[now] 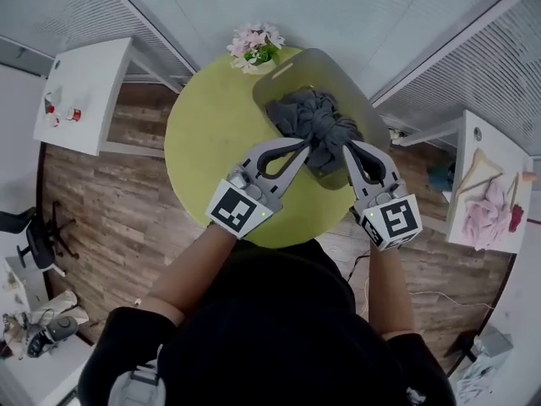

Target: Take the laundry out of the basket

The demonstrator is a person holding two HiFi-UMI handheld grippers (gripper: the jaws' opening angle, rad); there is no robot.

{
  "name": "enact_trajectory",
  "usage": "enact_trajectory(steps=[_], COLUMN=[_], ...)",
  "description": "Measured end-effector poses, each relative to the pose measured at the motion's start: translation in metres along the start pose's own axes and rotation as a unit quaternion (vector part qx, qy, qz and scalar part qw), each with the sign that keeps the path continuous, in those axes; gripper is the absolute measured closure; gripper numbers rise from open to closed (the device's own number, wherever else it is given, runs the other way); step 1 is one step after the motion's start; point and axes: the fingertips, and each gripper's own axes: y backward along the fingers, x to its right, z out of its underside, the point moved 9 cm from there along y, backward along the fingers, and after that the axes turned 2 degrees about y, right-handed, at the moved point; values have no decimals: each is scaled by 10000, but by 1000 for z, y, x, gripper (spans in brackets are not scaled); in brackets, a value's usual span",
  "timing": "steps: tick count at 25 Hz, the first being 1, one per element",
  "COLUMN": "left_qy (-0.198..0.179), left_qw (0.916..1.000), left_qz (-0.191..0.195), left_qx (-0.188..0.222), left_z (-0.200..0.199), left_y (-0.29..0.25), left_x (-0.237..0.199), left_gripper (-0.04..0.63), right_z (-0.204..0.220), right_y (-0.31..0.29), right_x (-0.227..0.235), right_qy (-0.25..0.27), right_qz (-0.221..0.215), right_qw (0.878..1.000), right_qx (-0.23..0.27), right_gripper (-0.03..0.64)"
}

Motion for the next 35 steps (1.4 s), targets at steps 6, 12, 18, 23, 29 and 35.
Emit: enact_trajectory(steps=[6,12,18,23,29,35], left_qy=[-68,-205,-475,-587,-612,-693], left_qw=[9977,9956,9959,9964,9968,9966], left_qz=[-669,-905,-732,-573,-437,-390], left_qx=[-47,-158,-238,-229,-259,-223], left_z=[8,18,26,39,54,65], left_y=[-28,-53,-77,-95,-116,-133], left_x=[-12,-26,-40,-59,-80,-100], left_gripper=[586,586,586,586,586,586], right_z=[11,26,47,69,87,107], right_y=[-23,-52,-76,-97,-118,-141], right_x=[50,71,77,85,91,94], right_qy=[120,15,194,401,593,739], right_qz=[-430,-955,-1243,-1414,-1556,-1696], right_qw=[9987,9917,9799,9650,9475,9261], right_qx=[-230,-857,-1549,-2171,-2728,-3289], right_gripper=[591,591,589,589,588,586])
